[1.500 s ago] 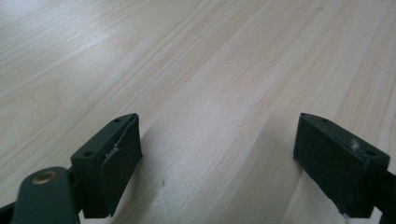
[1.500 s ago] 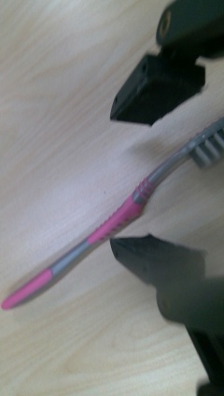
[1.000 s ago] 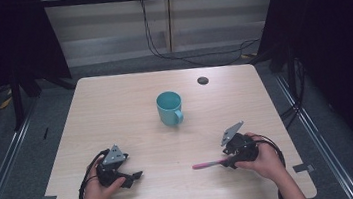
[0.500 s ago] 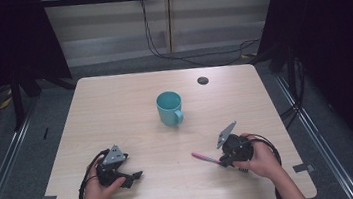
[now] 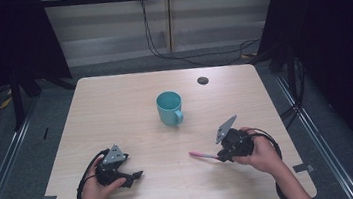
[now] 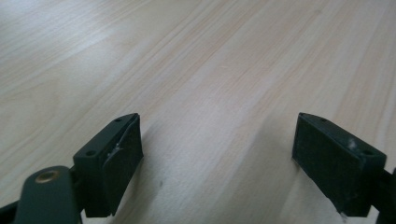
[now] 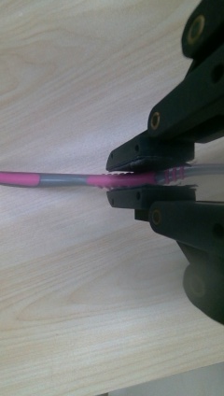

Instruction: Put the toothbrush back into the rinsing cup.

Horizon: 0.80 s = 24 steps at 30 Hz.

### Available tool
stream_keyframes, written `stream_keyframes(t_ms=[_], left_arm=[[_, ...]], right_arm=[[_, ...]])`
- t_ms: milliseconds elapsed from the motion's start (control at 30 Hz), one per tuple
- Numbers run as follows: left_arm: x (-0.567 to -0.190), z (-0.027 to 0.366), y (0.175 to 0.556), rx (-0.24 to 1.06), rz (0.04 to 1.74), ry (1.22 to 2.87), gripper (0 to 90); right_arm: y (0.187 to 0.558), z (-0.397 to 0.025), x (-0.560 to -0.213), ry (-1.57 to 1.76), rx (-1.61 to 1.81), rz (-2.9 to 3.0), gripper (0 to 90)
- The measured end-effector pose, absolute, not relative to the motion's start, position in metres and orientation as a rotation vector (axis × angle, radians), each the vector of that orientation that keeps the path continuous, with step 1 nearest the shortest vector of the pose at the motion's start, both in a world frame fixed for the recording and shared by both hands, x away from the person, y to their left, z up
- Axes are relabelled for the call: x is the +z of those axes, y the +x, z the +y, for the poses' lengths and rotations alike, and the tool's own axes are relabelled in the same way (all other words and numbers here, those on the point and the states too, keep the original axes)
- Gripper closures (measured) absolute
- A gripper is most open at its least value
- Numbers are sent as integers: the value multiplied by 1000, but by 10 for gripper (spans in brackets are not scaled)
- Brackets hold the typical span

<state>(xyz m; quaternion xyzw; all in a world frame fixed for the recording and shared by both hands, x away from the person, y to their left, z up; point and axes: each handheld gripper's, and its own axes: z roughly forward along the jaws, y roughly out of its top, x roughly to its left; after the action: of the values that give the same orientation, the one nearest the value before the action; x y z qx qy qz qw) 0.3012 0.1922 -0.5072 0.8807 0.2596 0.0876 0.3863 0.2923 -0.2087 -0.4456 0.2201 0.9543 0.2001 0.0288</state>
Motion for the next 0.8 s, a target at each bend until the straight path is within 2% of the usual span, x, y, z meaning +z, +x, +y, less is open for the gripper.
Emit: stream_keyframes(t_ms=[400,800], left_arm=[[-486,165,305,155,583,2291,181],[-458,119,311,115,405,2371,240]], right_arm=[[292,-199,-435,643,604,2960,815],[294,-182,-429,577,626,2990,815]])
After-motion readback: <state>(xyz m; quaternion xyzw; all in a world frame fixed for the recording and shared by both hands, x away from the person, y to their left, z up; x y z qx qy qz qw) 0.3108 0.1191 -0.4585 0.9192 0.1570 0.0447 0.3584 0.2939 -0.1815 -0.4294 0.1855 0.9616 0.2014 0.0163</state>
